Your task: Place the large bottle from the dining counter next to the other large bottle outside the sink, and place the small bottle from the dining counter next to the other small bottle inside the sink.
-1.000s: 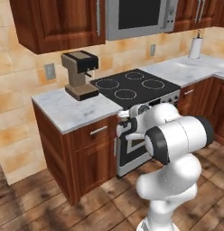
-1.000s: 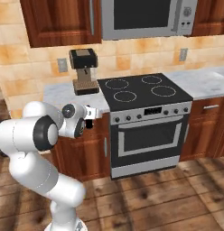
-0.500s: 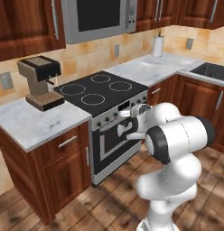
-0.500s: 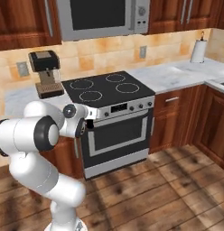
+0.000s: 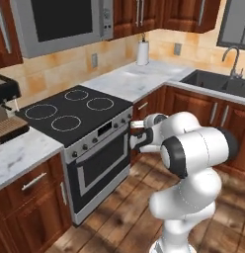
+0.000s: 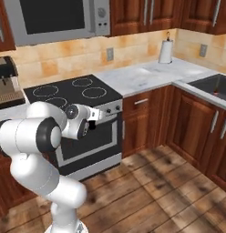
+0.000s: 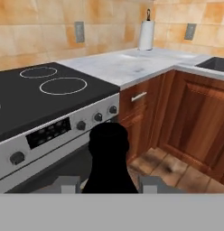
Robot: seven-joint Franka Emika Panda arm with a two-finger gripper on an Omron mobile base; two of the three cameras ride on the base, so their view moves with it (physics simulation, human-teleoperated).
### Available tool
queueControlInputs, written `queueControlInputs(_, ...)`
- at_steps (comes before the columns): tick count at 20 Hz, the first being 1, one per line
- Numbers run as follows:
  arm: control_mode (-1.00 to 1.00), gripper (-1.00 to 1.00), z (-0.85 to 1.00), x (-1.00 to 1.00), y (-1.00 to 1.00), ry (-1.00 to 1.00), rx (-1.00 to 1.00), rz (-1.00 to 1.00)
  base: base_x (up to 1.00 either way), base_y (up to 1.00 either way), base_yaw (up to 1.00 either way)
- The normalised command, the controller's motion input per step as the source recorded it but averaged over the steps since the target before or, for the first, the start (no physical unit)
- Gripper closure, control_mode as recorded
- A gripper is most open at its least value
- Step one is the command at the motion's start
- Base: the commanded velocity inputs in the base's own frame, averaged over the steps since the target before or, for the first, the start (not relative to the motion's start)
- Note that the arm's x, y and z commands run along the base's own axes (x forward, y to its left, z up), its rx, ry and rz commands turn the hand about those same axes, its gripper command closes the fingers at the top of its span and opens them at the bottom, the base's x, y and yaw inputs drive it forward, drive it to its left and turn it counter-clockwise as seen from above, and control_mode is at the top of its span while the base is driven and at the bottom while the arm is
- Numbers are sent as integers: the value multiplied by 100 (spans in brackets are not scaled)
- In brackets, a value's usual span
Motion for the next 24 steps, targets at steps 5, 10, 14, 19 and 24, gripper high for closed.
queueControlInputs(5,100,100,0,0,0,0,0,0,73,-29,-26)
queueControlInputs(10,100,100,0,0,0,0,0,0,79,-14,-25)
queueControlInputs(14,100,100,0,0,0,0,0,0,81,0,-21)
queueControlInputs(19,100,100,0,0,0,0,0,0,80,0,-18)
queueControlInputs(24,100,100,0,0,0,0,0,0,64,-2,-18)
